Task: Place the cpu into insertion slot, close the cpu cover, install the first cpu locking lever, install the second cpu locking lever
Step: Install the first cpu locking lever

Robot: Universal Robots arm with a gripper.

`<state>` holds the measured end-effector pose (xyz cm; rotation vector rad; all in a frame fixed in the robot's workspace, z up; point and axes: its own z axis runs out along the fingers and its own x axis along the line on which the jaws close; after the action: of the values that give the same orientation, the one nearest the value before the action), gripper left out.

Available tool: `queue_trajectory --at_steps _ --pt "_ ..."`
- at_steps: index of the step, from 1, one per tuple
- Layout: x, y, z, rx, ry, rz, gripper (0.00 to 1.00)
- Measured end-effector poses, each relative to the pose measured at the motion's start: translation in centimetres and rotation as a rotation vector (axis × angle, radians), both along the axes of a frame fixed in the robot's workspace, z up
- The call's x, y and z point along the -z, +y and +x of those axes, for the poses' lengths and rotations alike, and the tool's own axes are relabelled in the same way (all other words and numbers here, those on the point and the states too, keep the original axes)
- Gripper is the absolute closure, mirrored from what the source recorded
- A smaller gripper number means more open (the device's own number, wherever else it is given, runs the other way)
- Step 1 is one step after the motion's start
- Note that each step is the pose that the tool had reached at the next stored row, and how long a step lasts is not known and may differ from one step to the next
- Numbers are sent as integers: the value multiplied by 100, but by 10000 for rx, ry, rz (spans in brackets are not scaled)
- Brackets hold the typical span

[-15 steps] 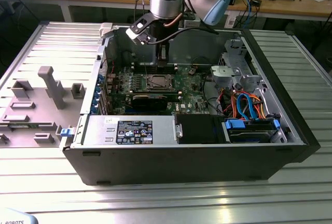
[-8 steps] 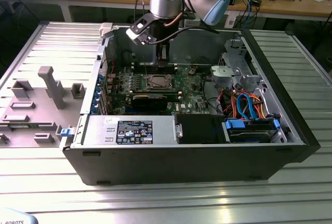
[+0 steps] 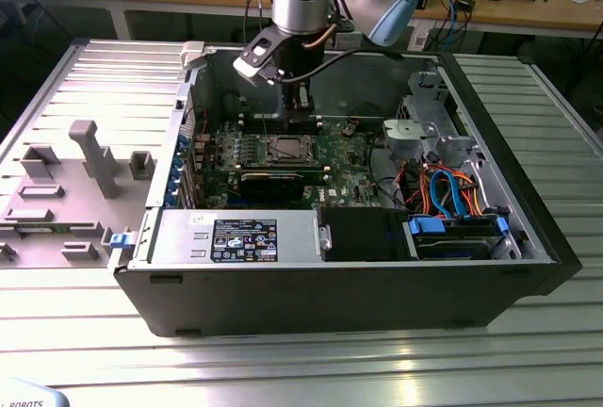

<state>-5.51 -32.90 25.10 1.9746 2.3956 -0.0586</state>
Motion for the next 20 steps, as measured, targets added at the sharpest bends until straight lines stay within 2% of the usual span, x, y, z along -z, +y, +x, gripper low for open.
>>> queue_trajectory --at_steps 2,4,7,12,14,20 --pt "0 -1 0 -374 -2 -1 89" --pt "1 -1 0 -1030 -3 1 89" --pt "2 -1 0 -1624 -3 0 89" --pt "3 -1 0 -2110 -3 1 89" --pt "3 -1 0 -2434 -4 0 89" --pt "4 -1 0 -3895 -5 0 89"
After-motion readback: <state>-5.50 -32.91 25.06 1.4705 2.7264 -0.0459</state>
